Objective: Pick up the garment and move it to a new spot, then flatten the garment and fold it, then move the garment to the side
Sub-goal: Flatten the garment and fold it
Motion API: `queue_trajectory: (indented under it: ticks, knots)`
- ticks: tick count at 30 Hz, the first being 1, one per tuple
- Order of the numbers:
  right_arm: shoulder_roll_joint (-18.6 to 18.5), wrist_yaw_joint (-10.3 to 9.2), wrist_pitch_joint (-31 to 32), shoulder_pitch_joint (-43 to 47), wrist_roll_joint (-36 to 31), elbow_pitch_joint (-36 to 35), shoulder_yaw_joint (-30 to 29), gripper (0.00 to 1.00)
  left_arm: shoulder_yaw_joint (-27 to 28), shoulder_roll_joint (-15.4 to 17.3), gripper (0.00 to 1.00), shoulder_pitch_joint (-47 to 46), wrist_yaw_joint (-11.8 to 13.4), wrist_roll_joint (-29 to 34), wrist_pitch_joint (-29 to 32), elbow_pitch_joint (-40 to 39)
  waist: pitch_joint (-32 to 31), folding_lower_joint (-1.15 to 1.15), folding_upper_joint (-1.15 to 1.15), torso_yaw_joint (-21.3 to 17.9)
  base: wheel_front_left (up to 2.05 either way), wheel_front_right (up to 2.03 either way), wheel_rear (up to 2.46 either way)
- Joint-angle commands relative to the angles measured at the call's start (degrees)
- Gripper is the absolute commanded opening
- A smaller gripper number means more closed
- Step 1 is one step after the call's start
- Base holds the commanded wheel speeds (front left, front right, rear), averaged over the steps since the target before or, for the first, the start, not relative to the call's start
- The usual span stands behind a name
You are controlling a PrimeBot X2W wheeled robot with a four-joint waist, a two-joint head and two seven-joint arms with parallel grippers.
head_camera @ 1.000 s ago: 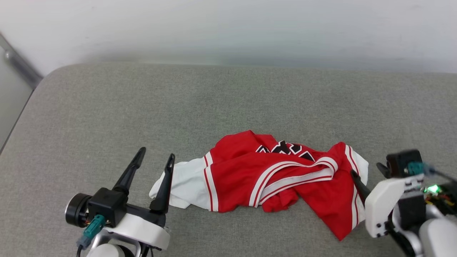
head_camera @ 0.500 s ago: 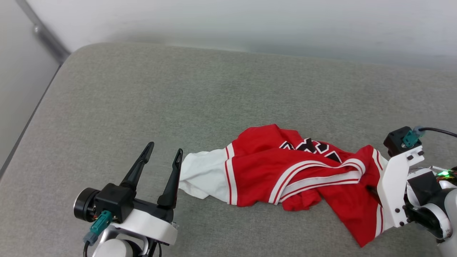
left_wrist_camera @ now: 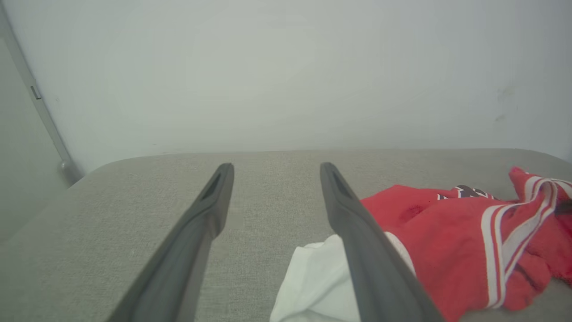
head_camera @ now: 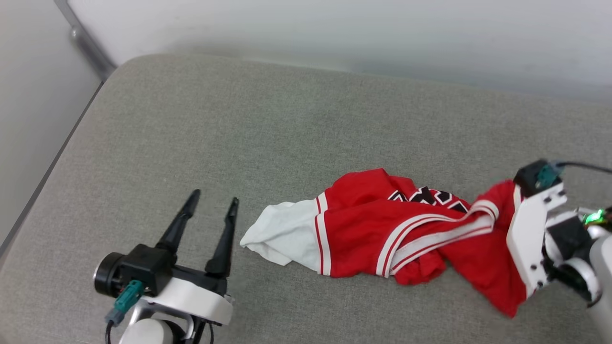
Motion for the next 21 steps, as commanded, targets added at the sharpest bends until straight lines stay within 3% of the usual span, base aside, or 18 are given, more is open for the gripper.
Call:
queue_trajectory:
  ticks: [1,7,11,16,21]
  knots:
    - [-0.6,-0.03,-1.3,-2.0,-0.3,0.2,-0.5,0.0,0.6,0.0,1.0,0.7,-0.2,-0.2,-0.1,-0.1,-0.7,0.0,0.0,-0.4,0.0,0.0,0.0]
    - [-3.0,-0.03,-9.0,-6.7,-2.6,-0.7,-0.5,0.0,1.8,0.0,1.0,1.7,-0.4,0.1,-0.1,-0.5,-2.8,0.0,0.0,-1.6,0.0,0.0,0.0]
    - [-3.6,-0.02,-14.9,-3.9,-1.8,-3.6,-1.8,0.0,2.2,-0.5,1.0,2.6,-0.4,-0.9,-0.1,-0.3,-3.8,0.0,0.0,-2.3,0.0,0.0,0.0]
    - [-5.3,-0.03,-25.1,11.0,-4.9,-14.1,-6.0,0.0,3.2,-0.6,1.0,4.9,-0.5,-1.3,-0.1,-0.9,-4.2,0.0,0.0,-4.5,0.0,0.0,0.0]
    - [-3.7,-0.04,-33.5,24.0,-8.3,-17.1,-8.4,0.0,4.4,-0.4,1.0,5.4,-0.5,-1.2,-0.1,-1.4,-3.5,0.0,0.0,-6.7,0.0,0.0,0.0]
